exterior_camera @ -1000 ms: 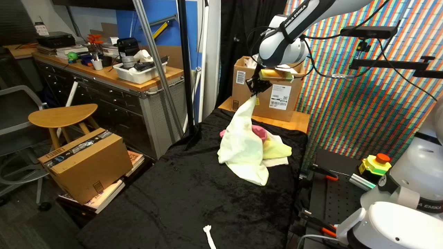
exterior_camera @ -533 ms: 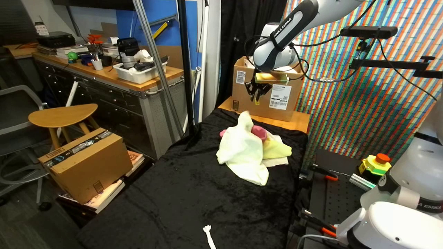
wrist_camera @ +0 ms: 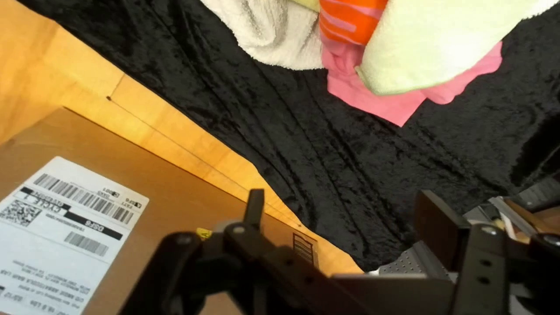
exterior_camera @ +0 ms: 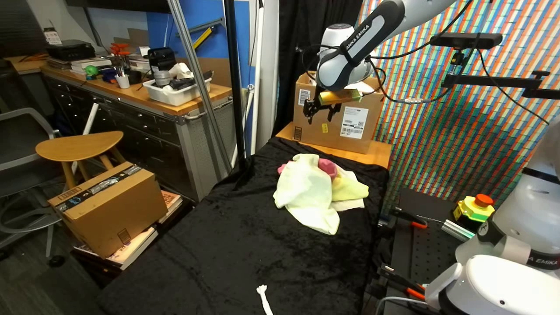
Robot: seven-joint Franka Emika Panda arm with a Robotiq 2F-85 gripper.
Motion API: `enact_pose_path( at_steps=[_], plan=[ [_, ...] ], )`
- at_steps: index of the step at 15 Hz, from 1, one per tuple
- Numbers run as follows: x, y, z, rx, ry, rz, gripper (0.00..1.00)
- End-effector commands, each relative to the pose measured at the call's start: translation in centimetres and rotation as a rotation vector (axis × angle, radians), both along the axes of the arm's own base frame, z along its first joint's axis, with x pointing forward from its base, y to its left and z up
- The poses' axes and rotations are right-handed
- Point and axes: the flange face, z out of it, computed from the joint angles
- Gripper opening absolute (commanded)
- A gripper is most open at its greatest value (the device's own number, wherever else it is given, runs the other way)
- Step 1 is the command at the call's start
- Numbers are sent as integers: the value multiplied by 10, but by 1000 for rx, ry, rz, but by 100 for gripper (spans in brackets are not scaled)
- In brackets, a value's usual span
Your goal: Pile up all the objects on the table
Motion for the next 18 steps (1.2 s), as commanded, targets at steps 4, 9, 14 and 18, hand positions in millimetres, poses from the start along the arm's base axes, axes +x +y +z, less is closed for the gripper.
enact_pose_path(
  at_steps=[4, 9, 14, 18],
  plan=[
    [8, 79, 3, -157, 79, 337, 100],
    [5, 146, -25, -274, 173, 611, 100],
    [-15, 218, -52, -309, 236, 904, 100],
    [-46, 278, -75, -276, 289, 1110, 100]
  ],
)
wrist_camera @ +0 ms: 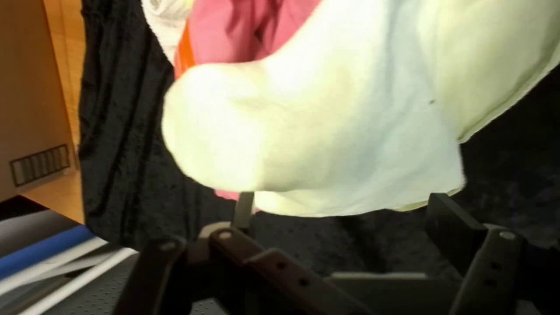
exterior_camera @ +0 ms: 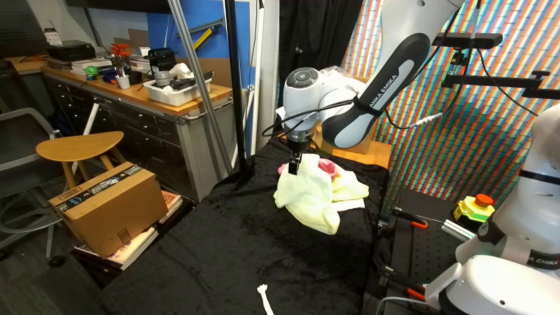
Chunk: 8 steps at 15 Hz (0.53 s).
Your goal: Pile up all the objects on the table
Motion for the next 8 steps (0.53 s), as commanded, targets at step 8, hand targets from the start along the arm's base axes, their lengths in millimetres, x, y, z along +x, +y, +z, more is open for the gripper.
enact_pose_path(
  at_steps=[8],
  plan=[
    [-61, 123, 4, -25, 97, 449, 100]
  ],
)
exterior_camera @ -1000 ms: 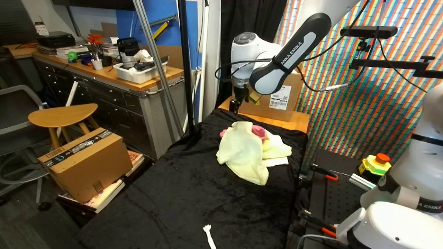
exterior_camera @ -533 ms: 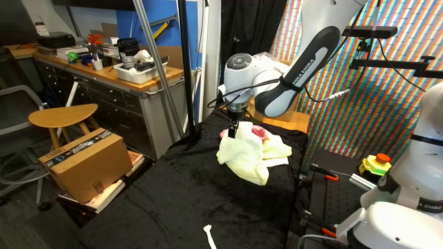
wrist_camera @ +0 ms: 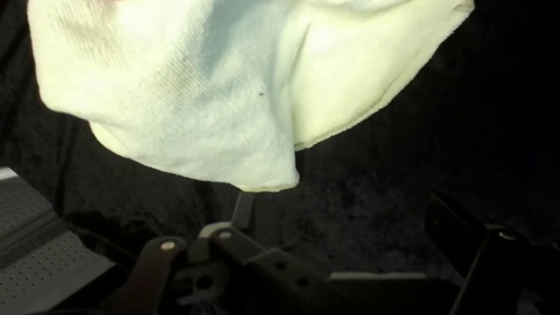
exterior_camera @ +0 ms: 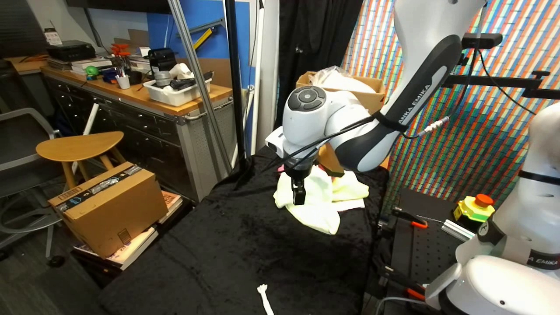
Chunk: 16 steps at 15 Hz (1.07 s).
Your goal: Pile up all the objects on the table
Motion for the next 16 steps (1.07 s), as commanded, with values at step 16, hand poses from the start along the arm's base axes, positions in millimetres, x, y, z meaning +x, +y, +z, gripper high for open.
enact_pose_path(
  at_steps=[16],
  plan=[
    [-70, 168, -12, -41, 66, 339, 100]
  ],
)
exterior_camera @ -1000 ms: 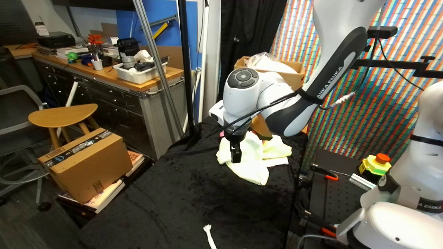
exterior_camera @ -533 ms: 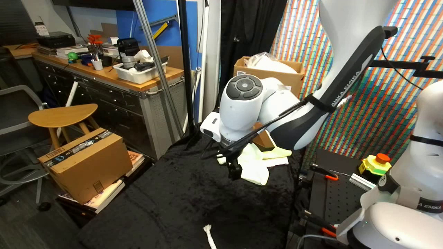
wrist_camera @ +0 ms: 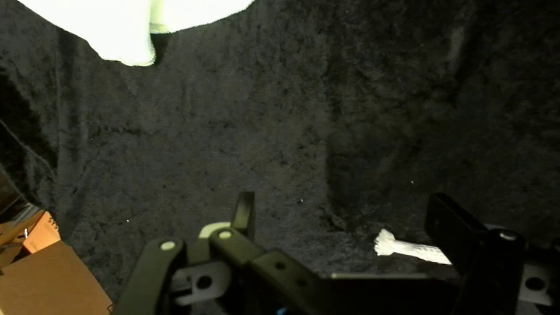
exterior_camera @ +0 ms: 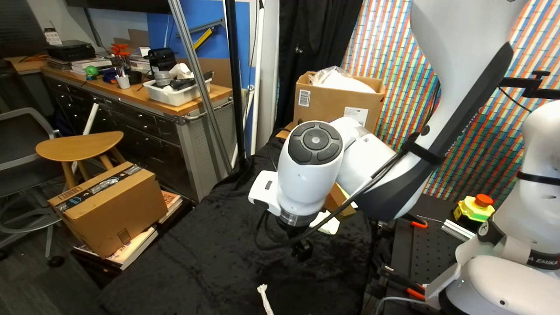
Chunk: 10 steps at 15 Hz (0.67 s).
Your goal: Pile up all the objects on the table
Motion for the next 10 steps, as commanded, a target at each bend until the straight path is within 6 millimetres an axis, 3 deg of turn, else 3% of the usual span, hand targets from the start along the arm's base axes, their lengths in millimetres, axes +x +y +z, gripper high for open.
enact_pose_path(
  at_steps=[1, 6, 10],
  plan=[
    [-5, 26, -7, -56, 8, -3, 100],
    [-10, 59, -20, -162, 51, 36, 100],
    [-9, 82, -28, -133, 93, -37, 100]
  ],
)
